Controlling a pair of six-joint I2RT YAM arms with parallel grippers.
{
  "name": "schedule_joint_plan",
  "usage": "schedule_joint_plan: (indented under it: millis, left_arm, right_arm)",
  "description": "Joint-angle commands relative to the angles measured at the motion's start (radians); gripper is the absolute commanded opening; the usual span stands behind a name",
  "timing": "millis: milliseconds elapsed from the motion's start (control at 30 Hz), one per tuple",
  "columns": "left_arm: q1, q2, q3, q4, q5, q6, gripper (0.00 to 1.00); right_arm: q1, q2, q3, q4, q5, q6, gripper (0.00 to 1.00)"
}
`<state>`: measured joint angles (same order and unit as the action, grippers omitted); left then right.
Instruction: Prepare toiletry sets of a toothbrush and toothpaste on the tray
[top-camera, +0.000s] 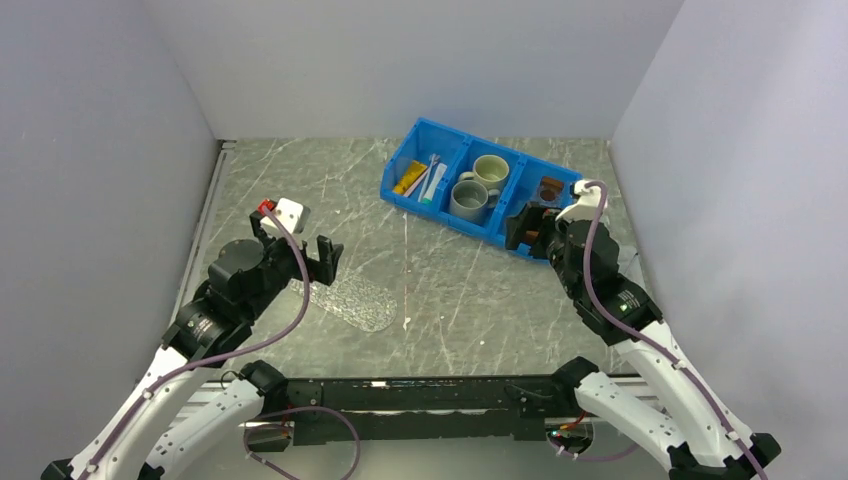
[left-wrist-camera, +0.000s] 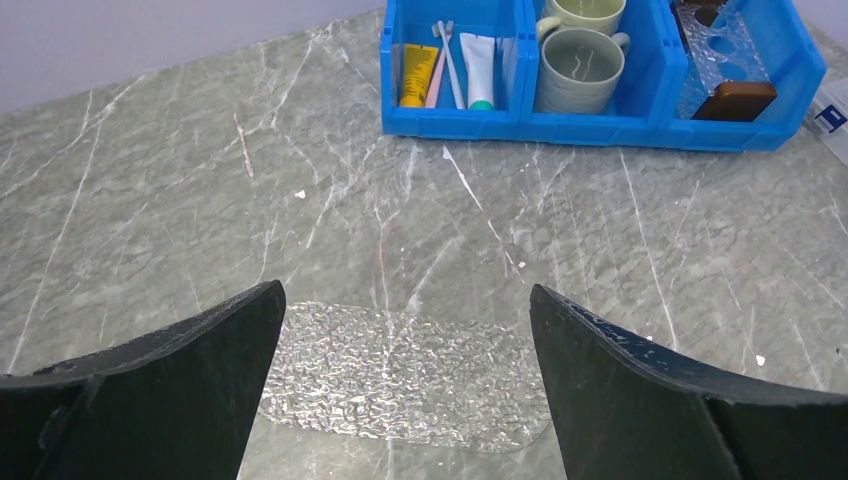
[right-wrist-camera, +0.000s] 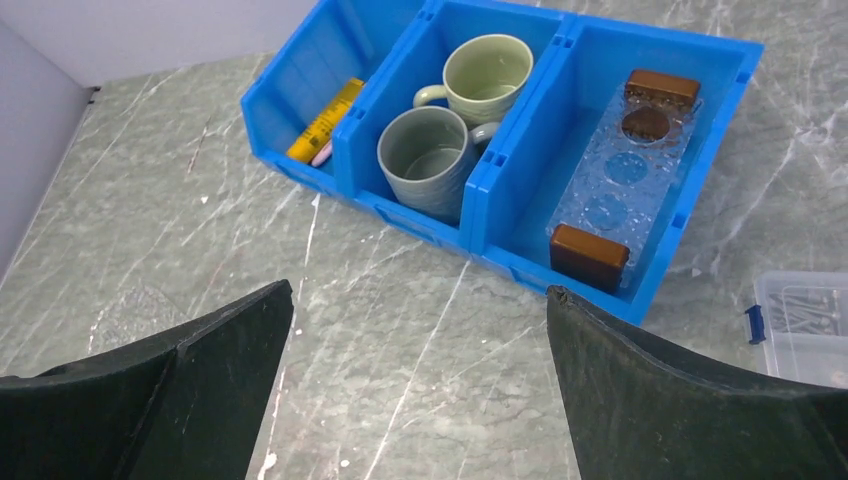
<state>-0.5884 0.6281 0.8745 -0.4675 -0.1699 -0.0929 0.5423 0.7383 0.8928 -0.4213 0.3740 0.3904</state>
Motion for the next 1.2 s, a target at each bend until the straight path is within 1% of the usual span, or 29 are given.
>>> schedule_joint_plan:
  millis: [0, 200, 400, 600, 733, 867, 1000, 1100, 1167]
  left_arm:
    - [0.005, -0.007, -0.006, 0.038, 0.025, 0.021, 0.99]
    - [0.005, 0.0, 0.001, 0.023, 0.034, 0.016, 0.99]
    - [0.005, -0.002, 0.007, 0.012, 0.03, 0.015, 0.99]
    - [0.005, -0.016, 0.004, 0.012, 0.025, 0.014, 0.99]
    - [0.005, -0.028, 0.002, 0.012, 0.022, 0.013, 0.99]
    - [0.005, -0.036, 0.002, 0.009, 0.005, 0.015, 0.99]
    - [0.005, -0.043, 0.0, 0.009, 0.007, 0.016, 0.99]
    - [0.004, -0.046, -0.001, 0.012, 0.022, 0.016, 0.99]
    - [0.005, -0.046, -0.002, 0.013, 0.027, 0.017, 0.99]
  right_arm:
    - [0.0, 0.038, 0.041, -0.004, 0.05, 0.006, 1.0]
    - [-0.001, 0.127, 0.089, -0.039, 0.057, 0.001, 1.0]
    - [0.0, 0.193, 0.121, -0.019, 0.049, -0.01, 1.0]
    - [-0.001, 0.34, 0.229, -0.062, 0.106, 0.025, 0.98]
    - [-0.007, 0.445, 0.292, -0.077, 0.142, 0.071, 0.94]
    - [-0.025, 0.571, 0.384, -0.134, 0.17, 0.137, 0.9]
    - [-0.053, 0.654, 0.439, -0.144, 0.164, 0.168, 0.87]
    - [-0.092, 0.711, 0.46, -0.136, 0.16, 0.197, 0.84]
    - [-0.126, 0.756, 0.482, -0.143, 0.132, 0.222, 0.82]
